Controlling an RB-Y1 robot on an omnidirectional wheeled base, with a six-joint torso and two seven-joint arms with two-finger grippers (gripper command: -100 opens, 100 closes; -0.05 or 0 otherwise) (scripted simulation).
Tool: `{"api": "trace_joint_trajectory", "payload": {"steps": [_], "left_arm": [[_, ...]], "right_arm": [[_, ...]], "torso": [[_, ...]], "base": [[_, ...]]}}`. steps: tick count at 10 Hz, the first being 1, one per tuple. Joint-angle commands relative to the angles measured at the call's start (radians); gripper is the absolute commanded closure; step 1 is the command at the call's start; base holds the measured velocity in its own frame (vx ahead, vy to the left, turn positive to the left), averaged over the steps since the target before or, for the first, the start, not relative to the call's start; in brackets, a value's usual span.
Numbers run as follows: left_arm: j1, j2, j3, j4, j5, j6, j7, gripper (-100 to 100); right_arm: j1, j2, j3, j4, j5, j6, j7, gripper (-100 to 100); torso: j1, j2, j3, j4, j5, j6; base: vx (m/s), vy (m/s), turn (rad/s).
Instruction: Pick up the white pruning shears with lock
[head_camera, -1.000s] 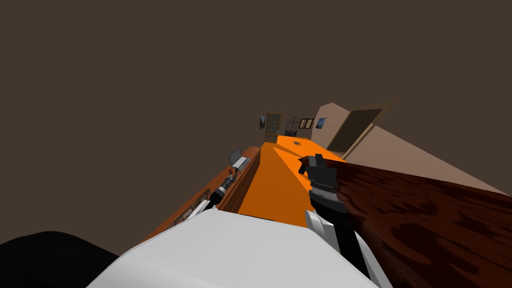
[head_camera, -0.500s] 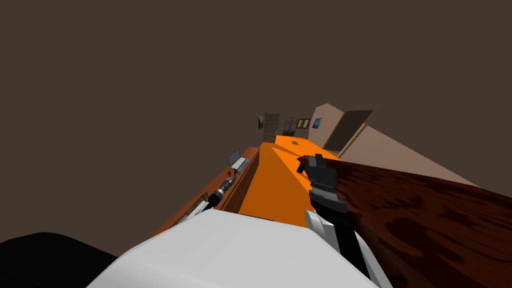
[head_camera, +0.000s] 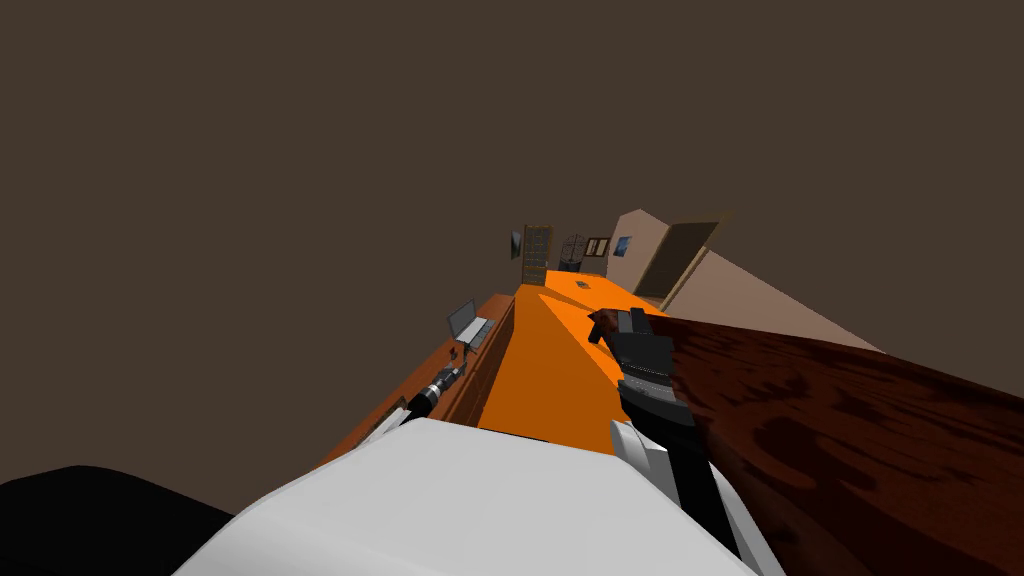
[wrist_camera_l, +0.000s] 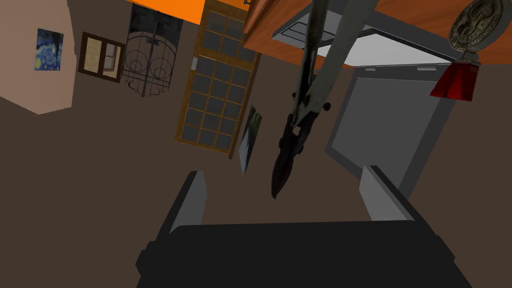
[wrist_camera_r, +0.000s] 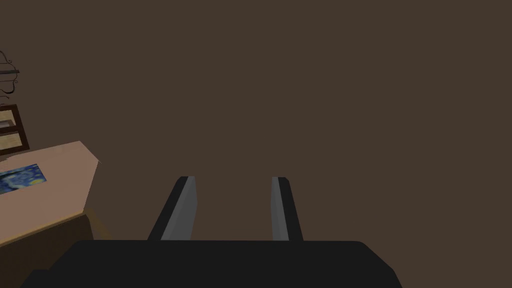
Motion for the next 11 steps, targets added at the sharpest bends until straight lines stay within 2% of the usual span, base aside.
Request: {"api": "trace_joint_trajectory", "payload": {"steps": [1,5,6,7,8,9,10,11], "left_arm": [[-0.006,0.014,0.006,0.034,-0.018,0.012,-0.019,-100],[-0.019,0.046,0.022,0.119,-0.063,0.030,-0.058,-100],[-0.022,0.049,0.024,0.132,-0.071,0.034,-0.063,-100],[-0.019,0.048,0.020,0.116,-0.065,0.036,-0.056,-100],[-0.020,0.049,0.021,0.118,-0.066,0.037,-0.057,0],[-0.070,0.053,-0.013,0.167,-0.016,0.023,-0.083,-100],[-0.070,0.053,-0.013,0.181,-0.015,0.023,-0.083,-100],[-0.115,0.057,-0.046,0.221,0.027,0.010,-0.108,-100]], "right_arm": [[0.000,0.000,0.000,0.000,0.000,0.000,0.000,0],[0.000,0.000,0.000,0.000,0.000,0.000,0.000,0],[0.000,0.000,0.000,0.000,0.000,0.000,0.000,0],[0.000,0.000,0.000,0.000,0.000,0.000,0.000,0],[0.000,0.000,0.000,0.000,0.000,0.000,0.000,0],[0.000,0.000,0.000,0.000,0.000,0.000,0.000,0],[0.000,0.000,0.000,0.000,0.000,0.000,0.000,0],[0.000,0.000,0.000,0.000,0.000,0.000,0.000,0]], "torso": [[0.000,0.000,0.000,0.000,0.000,0.000],[-0.001,-0.003,-0.002,-0.001,0.000,0.000],[-0.001,-0.006,-0.003,-0.001,0.000,0.001],[0.000,-0.008,-0.004,-0.002,0.000,0.000],[-0.001,-0.004,-0.002,-0.001,0.000,0.000],[-0.002,0.000,0.000,0.000,0.000,0.000],[-0.003,0.002,0.001,0.000,0.000,0.000],[-0.003,0.004,0.002,0.001,-0.001,0.000]], "base": [[0.046,0.019,-0.120],[0.088,0.017,-0.187],[0.168,0.036,-0.204],[0.076,0.024,-0.027],[0.013,0.004,0.004],[-0.021,0.004,0.024],[-0.032,-0.004,0.005],[-0.039,-0.007,0.025]]}}
